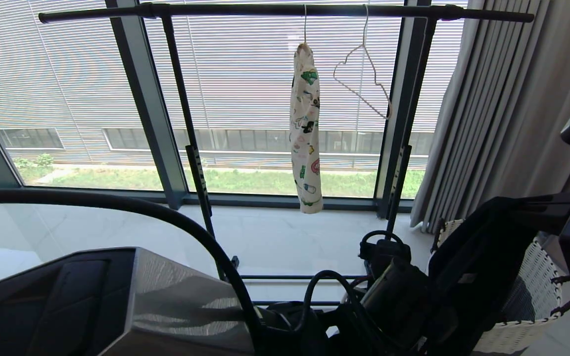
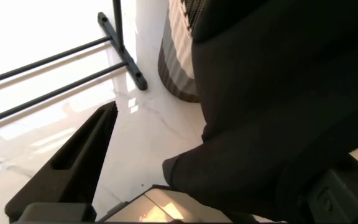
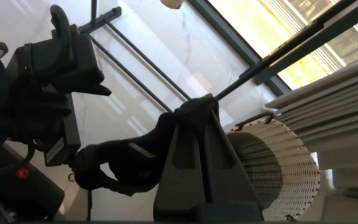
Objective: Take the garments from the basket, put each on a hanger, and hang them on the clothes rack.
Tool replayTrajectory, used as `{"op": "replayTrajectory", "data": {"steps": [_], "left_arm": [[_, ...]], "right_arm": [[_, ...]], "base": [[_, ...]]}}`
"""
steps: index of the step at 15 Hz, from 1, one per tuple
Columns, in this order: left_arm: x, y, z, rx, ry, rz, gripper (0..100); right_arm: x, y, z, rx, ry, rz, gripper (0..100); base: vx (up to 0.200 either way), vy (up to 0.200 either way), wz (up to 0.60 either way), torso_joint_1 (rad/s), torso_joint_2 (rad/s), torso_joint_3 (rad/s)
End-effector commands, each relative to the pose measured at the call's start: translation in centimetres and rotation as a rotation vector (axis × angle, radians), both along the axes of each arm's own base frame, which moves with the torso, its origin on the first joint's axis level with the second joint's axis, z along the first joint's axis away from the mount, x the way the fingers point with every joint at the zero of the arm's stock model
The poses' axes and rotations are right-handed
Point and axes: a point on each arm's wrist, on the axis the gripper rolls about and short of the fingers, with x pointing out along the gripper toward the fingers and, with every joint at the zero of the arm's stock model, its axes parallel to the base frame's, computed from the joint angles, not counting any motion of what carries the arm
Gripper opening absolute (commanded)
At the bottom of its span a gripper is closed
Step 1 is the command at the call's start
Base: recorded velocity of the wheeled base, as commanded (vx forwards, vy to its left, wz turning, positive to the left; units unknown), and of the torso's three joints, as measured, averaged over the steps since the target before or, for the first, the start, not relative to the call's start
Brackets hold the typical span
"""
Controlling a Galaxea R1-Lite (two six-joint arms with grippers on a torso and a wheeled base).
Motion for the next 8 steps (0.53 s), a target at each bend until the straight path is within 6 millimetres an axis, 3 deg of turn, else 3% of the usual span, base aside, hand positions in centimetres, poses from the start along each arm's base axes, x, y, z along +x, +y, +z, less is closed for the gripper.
{"op": "replayTrajectory", "data": {"steps": [1,4,6,8], "left_arm": [[0.3,0.0,-1.1,0.023,0.013,0.006,0],[0.9,0.8,-1.1,0.046,-0.010,0.065,0],[1.2,2.8,-1.7,0.137,-0.048,0.130,0],[0.3,6.6,-1.3,0.227,-0.077,0.131,0]], "right_arm": [[-0.1,-0.1,0.0,0.002,-0.002,0.001,0],[0.2,0.2,-0.2,-0.008,0.008,0.001,0],[0.9,1.0,-0.5,-0.013,0.014,0.009,0],[2.2,2.6,-1.3,-0.018,0.027,0.022,0]], "base": [[0.000,0.000,0.00,0.000,0.00,0.000],[0.000,0.000,0.00,0.000,0.00,0.000],[0.000,0.000,0.00,0.000,0.00,0.000],[0.000,0.000,0.00,0.000,0.00,0.000]]}}
